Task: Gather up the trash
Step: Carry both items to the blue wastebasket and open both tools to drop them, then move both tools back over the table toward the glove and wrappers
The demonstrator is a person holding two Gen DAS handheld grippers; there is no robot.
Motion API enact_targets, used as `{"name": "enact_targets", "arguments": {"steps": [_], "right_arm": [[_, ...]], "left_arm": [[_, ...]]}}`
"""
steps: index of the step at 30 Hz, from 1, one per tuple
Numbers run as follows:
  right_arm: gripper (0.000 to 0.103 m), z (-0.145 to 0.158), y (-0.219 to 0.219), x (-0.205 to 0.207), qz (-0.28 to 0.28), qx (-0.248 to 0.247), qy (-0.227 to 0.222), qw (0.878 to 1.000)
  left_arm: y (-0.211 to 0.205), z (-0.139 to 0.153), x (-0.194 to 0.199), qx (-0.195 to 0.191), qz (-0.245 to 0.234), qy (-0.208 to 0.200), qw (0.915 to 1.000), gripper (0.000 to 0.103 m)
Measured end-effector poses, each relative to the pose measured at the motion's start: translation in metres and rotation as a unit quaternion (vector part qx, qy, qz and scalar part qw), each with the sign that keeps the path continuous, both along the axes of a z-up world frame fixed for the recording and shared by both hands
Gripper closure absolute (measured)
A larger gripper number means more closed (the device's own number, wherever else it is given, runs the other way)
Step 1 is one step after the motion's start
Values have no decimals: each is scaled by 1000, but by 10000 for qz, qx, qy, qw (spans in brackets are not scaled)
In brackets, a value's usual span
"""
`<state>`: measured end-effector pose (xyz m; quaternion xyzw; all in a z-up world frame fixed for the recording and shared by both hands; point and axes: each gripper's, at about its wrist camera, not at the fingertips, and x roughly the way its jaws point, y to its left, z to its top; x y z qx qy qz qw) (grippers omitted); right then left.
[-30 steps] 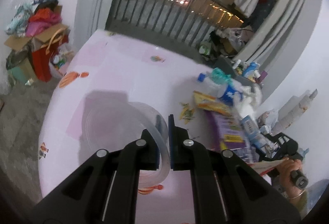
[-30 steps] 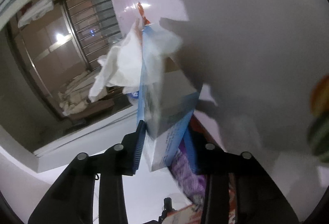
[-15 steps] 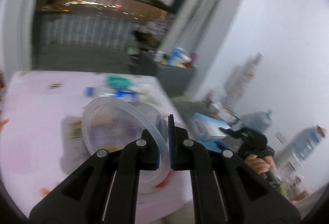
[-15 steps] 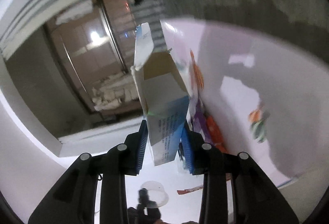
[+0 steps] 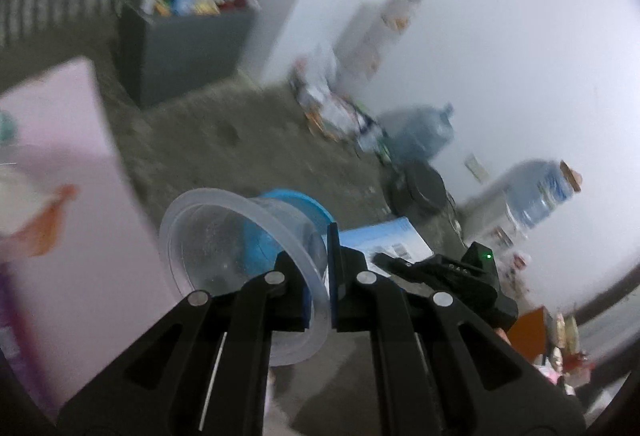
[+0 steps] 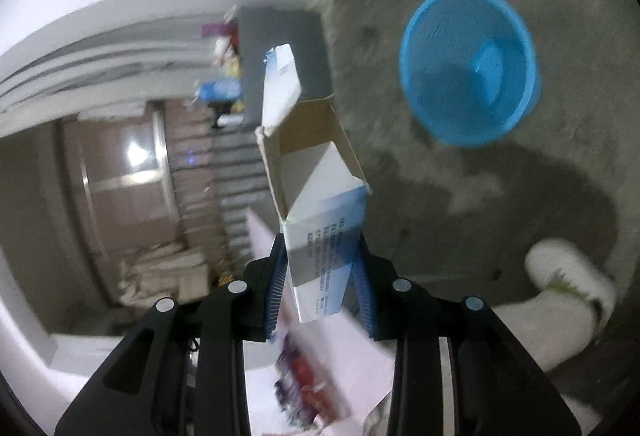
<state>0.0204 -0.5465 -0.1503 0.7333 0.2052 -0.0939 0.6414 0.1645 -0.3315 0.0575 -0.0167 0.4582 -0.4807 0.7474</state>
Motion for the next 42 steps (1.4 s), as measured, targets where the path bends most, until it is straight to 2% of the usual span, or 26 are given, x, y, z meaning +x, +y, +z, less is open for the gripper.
{"name": "enact_targets", "arguments": {"steps": [5, 10, 12, 13, 14, 15, 18, 20, 23, 27, 33, 35, 36, 38, 39, 42], "right_arm": [[71, -26, -41, 3, -178, -156, 422, 9988], [70, -48, -71, 31, -245, -314, 937, 9948], [67, -60, -82, 41, -205, -529, 1158, 9916], [66, -73, -93, 47, -85, -540, 1338, 9895], [61, -84, -100, 56, 11, -496, 1489, 9876], [53, -93, -104, 63, 91, -557, 1672, 9843], [47, -114, -108, 63, 147, -845, 2305, 9693], [47, -118, -109, 60, 120, -885, 2398, 9667], [46, -118, -95, 41, 120, -925, 2346, 9676], [46, -106, -81, 29, 207, -1210, 2333, 9646], [46, -62, -52, 6, 352, -1781, 2260, 9571], [44, -38, -41, -2, 451, -2152, 2320, 9475], [39, -30, -37, -5, 487, -2308, 2357, 9428], [33, -6, -24, -12, 543, -2805, 2533, 9242], [28, 7, -18, -15, 562, -3068, 2620, 9133], [17, 43, 4, -22, 654, -3965, 2987, 8656]], "left_arm": [[-89, -50, 12, 339, -468, 502, 9971, 98], [-146, -94, 30, 596, -689, 748, 9930, 98], [-163, -112, 38, 679, -700, 818, 9919, 86], [-168, -120, 42, 756, -637, 842, 9915, 65], [-172, -127, 46, 822, -552, 854, 9914, 51], [-176, -134, 50, 873, -440, 845, 9916, 50], [-181, -148, 58, 980, -314, 926, 9904, 46], [-171, -149, 61, 895, -275, 959, 9910, 41], [-161, -146, 62, 876, -223, 785, 9928, 39], [-149, -136, 61, 809, -128, 594, 9949, 37], [-127, -111, 48, 595, -9, 467, 9971, 37], [-116, -98, 36, 491, -60, 354, 9982, 35], [-110, -91, 28, 453, -99, 270, 9986, 33], [-95, -79, 15, 374, -138, 129, 9991, 32], [-86, -73, 8, 344, -161, 65, 9993, 31], [-53, -54, -11, 256, -78, -113, 9996, 30]]}}
